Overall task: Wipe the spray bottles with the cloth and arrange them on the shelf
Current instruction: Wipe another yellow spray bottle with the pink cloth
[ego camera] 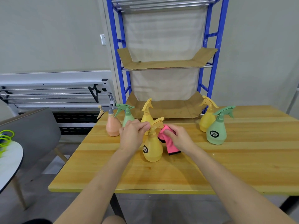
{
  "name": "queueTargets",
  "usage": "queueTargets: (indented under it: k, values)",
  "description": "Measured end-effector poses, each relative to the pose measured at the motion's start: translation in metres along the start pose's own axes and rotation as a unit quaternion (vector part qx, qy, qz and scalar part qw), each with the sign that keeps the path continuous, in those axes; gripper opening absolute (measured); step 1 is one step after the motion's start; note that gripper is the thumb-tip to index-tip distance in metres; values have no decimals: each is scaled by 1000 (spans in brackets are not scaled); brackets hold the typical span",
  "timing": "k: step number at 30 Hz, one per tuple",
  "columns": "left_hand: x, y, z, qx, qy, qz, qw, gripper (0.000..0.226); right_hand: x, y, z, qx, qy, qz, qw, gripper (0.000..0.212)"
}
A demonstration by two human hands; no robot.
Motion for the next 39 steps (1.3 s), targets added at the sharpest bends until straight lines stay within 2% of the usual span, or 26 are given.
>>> queueTargets:
  k: [4, 6, 9, 13, 19, 24, 32, 39]
  values:
    - [4, 0, 0, 1, 12, -26, 1000, 22, -16, -1, -8, -10, -71, -8, 997, 12]
    - [5, -1, 0, 0, 19, -65, 998, 20, -24, -2, -20, -62, -101, 27, 993, 7]
    - [5, -5, 0, 0, 25, -103, 994, 16, -16, -6, -33, -158, -63, 77, 982, 8]
    - [1, -8, -1, 4, 26, -133, 991, 13, 14, -17, -28, -201, -12, 28, 979, 11]
    - [1, -9, -1, 10, 27, -105, 994, 16, 31, -35, -19, -195, -3, 17, 981, 22]
    - [-2, -11, 0, 6, 31, -26, 999, 32, 27, -35, -14, -185, -34, 9, 982, 29]
    - [-2, -9, -2, 13, 32, -9, 999, 32, 22, -34, -12, -164, -57, 41, 984, 10]
    - [-6, -9, -4, 9, 33, 1, 999, 40, 22, -32, -14, -147, -76, 49, 985, 11]
Point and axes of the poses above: each hand's wrist, its own z-axis towards the middle knuckle, its own y-axis out of the back of the hand, x = y × z, the point moved 5 cm from there along z, towards the middle knuckle, and after that the axes turned 15 degrees about x, right-handed, at the moved point
